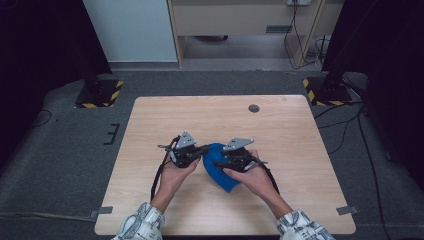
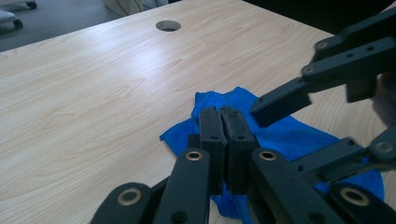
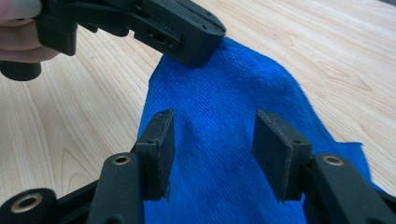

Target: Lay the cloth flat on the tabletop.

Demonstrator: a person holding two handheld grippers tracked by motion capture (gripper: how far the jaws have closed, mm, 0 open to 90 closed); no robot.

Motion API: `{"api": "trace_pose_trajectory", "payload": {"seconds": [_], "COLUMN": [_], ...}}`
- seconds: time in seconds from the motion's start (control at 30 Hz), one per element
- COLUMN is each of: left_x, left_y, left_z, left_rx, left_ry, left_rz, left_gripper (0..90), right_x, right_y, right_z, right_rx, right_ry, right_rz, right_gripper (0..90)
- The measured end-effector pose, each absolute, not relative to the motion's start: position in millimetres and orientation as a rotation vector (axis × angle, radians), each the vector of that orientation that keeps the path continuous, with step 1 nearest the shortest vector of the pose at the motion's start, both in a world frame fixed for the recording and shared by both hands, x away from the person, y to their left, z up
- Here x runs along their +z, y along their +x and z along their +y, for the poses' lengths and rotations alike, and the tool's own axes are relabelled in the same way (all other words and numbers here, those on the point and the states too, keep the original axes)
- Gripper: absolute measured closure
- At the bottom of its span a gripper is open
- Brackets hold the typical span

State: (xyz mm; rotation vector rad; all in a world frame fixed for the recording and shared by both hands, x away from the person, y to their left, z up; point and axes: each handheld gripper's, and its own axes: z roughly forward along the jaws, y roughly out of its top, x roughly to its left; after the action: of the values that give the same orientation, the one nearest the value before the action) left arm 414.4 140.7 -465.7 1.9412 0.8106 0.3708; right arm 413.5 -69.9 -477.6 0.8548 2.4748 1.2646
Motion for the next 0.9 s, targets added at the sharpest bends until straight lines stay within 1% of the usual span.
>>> {"api": "trace_pose_trajectory", "payload": {"seconds": [0.07,0.13,0.2,0.23,0.27,0.4,0.43,0.5,0.6,0.67,0.77,0.9], "left_x": [-465.1,-464.4,-463.7,-463.6,-463.7,-463.8,-463.8,-463.4,-462.3,-461.6,-462.5,-469.7], "left_y": [414.2,414.1,413.9,414.0,413.9,413.7,414.2,414.5,413.5,413.0,410.9,405.7], "left_z": [140.4,140.4,140.3,140.3,140.1,139.9,140.5,142.7,148.9,153.3,158.1,160.7], "left_rx": [0.373,0.375,0.377,0.379,0.384,0.378,0.364,0.363,0.373,0.375,0.373,0.384], "left_ry": [1.939,1.936,1.934,1.931,1.93,1.91,1.898,1.867,1.814,1.786,1.767,1.79], "left_rz": [0.808,0.807,0.803,0.8,0.8,0.803,0.803,0.82,0.819,0.823,0.822,0.837], "left_gripper": [88.4,88.4,88.3,88.3,88.3,87.3,85.0,69.7,57.6,51.8,50.1,48.6], "right_x": [-479.4,-480.0,-480.1,-480.1,-479.8,-477.4,-476.0,-473.0,-466.9,-462.0,-455.4,-444.4], "right_y": [415.3,415.6,415.6,415.6,415.3,413.5,413.0,411.8,410.2,409.7,409.9,408.2], "right_z": [-66.6,-64.8,-64.2,-64.3,-64.5,-65.8,-66.9,-69.6,-77.1,-83.3,-91.5,-101.9], "right_rx": [1.252,1.265,1.256,1.259,1.263,1.272,1.277,1.286,1.31,1.328,1.338,1.359], "right_ry": [0.855,0.847,0.837,0.834,0.831,0.821,0.817,0.82,0.824,0.834,0.847,0.864], "right_rz": [2.492,2.499,2.503,2.51,2.51,2.494,2.488,2.474,2.436,2.409,2.378,2.329], "right_gripper": [55.9,66.7,80.4,85.4,87.5,88.6,88.7,88.7,88.7,88.7,88.7,88.7]}}
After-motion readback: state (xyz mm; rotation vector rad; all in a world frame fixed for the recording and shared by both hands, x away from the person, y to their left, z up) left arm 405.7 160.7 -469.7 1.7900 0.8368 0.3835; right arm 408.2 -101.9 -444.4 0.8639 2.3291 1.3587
